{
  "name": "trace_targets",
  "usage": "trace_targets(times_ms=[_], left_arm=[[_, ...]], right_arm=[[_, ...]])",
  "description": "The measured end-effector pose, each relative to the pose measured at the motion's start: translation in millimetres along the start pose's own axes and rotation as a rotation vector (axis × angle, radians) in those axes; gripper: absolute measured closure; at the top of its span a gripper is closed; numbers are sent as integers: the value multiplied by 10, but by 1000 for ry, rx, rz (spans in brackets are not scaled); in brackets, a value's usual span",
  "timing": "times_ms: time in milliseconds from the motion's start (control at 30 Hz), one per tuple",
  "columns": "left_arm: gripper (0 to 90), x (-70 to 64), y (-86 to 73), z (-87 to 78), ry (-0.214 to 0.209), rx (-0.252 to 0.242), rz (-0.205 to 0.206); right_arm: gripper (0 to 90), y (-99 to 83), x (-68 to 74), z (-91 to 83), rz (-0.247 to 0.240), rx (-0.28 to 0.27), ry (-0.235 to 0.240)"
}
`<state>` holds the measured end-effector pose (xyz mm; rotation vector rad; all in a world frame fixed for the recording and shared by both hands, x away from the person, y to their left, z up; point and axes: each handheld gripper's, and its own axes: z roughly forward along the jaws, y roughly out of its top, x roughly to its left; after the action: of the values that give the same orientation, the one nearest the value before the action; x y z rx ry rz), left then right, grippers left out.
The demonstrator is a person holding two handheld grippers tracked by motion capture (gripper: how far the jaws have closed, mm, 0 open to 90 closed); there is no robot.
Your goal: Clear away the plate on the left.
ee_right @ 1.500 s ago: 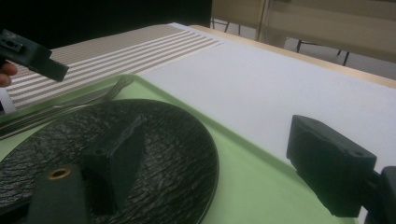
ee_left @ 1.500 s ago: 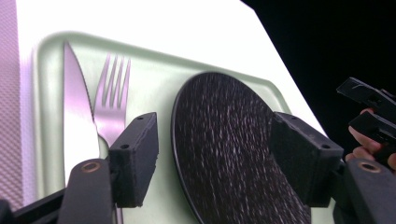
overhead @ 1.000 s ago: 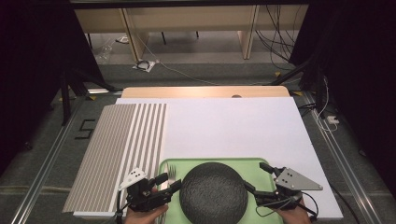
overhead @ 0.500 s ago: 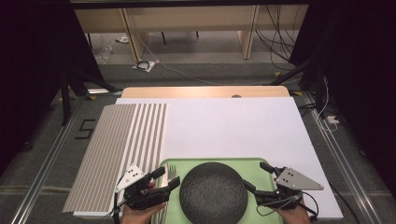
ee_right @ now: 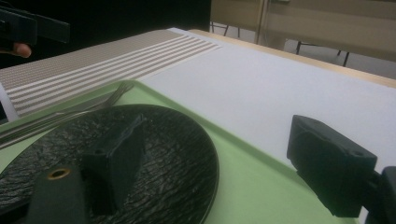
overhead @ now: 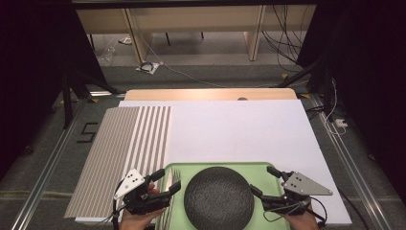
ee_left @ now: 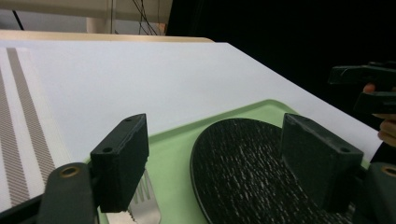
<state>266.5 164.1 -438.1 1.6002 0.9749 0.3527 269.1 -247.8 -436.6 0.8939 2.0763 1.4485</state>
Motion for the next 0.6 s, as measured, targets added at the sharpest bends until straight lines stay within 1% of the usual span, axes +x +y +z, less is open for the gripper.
trace_targets(times_ms=[100, 167, 300, 433, 600], left_arm=[[233, 12, -3, -14, 0, -11, -2], [231, 18, -5, -25, 5, -15, 11], [226, 20, -10, -38, 11, -28, 21], [220, 12, -14, -38, 18, -24, 43], [217, 10, -14, -43, 16, -29, 44]], right_arm=[[204, 2, 0, -6, -1, 1, -1], [204, 1, 0, -6, -1, -1, -2], [204, 1, -1, -7, -1, -1, -2], [204, 1, -3, -12, -1, 0, -3], [204, 2, -1, -15, 2, -5, -4]])
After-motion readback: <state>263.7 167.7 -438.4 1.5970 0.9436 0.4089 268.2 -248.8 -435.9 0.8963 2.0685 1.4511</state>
